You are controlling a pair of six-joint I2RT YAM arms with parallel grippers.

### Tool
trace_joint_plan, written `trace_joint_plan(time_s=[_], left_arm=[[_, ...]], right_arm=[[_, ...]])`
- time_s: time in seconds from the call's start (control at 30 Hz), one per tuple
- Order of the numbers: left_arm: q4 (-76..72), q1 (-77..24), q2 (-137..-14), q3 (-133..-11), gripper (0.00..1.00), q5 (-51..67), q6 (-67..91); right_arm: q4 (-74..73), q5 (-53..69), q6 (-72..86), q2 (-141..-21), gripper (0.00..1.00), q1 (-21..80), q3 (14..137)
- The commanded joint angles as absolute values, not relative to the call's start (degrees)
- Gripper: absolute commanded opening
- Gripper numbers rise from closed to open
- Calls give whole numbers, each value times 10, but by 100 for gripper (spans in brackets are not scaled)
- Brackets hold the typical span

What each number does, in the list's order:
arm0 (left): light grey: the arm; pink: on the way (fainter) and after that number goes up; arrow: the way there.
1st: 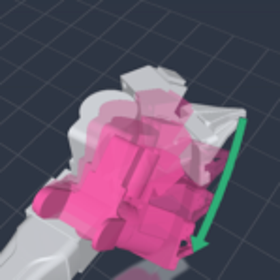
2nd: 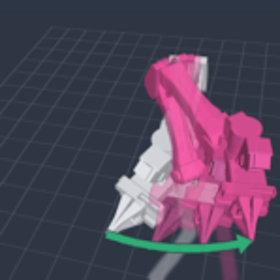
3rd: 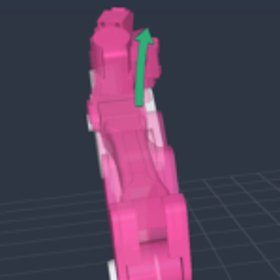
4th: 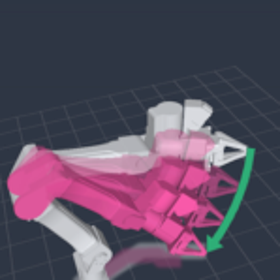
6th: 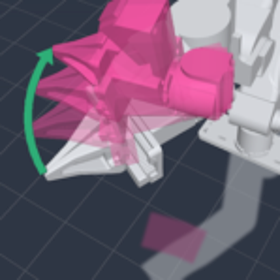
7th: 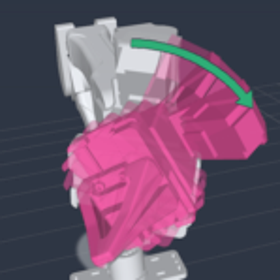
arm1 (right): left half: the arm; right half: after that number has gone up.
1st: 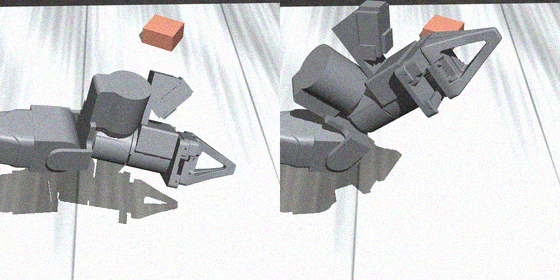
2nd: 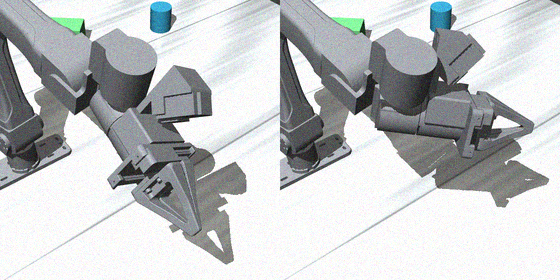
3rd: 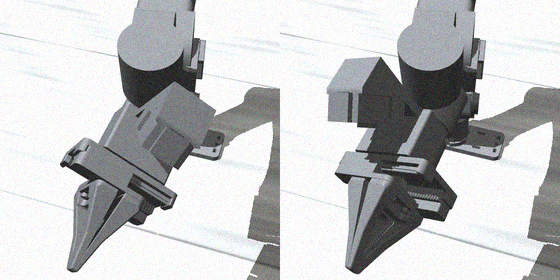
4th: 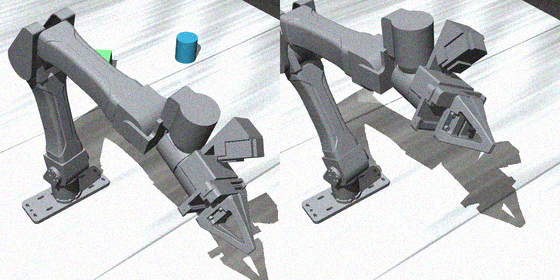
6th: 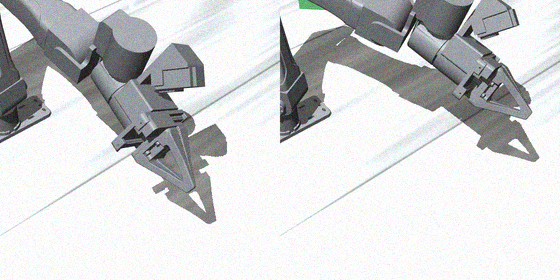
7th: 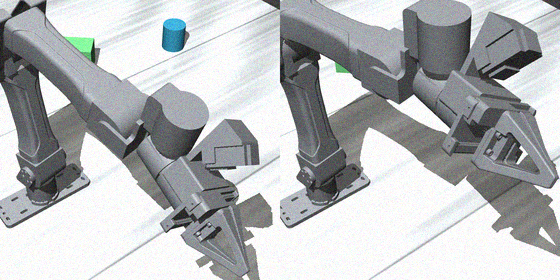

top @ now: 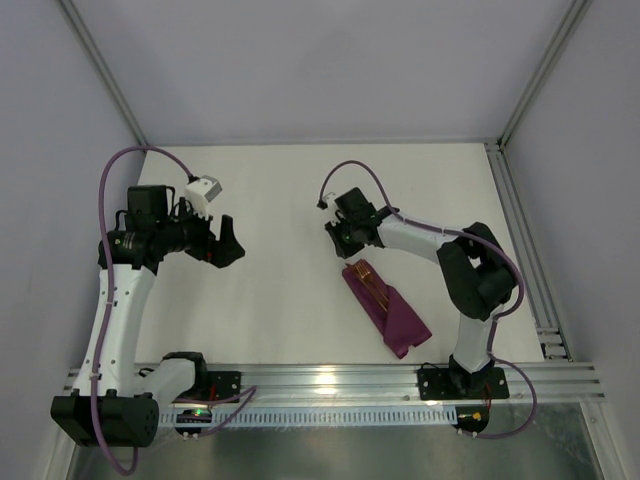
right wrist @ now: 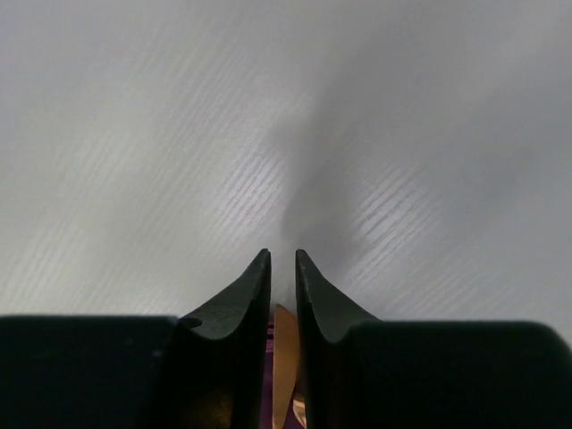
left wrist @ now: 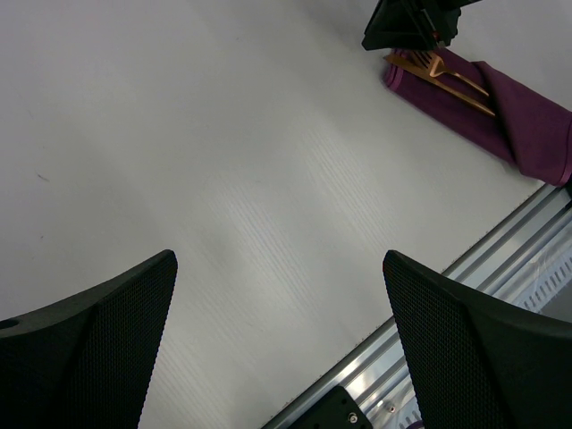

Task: Fold the napkin into a case and place the utensils inside
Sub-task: Stuff the knife into the folded napkin.

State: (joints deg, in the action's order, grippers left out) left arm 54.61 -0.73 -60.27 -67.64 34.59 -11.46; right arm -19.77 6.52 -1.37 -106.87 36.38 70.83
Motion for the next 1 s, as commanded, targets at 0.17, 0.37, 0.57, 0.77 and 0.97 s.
trace_joint_plan(time_s=[0.17,0.37,0.57,0.77,0.97], left_arm=[[538,-7,-602,-673,99,358,-125],[536,-7,-603,-673,99,358,-124],[537,-7,-601,-673,99,356,-125],[536,-7,-602,-671,99,356,-126],[534,-7,-601,-672,99,355,-125]], right_arm=[[-198,51,-7,-1059,20,359,690],[-197,50,-1,-1031,19,360,661],[-200,43,-1,-1013,19,360,641],[-208,25,13,-998,19,362,637],[-215,17,18,-974,25,370,642]])
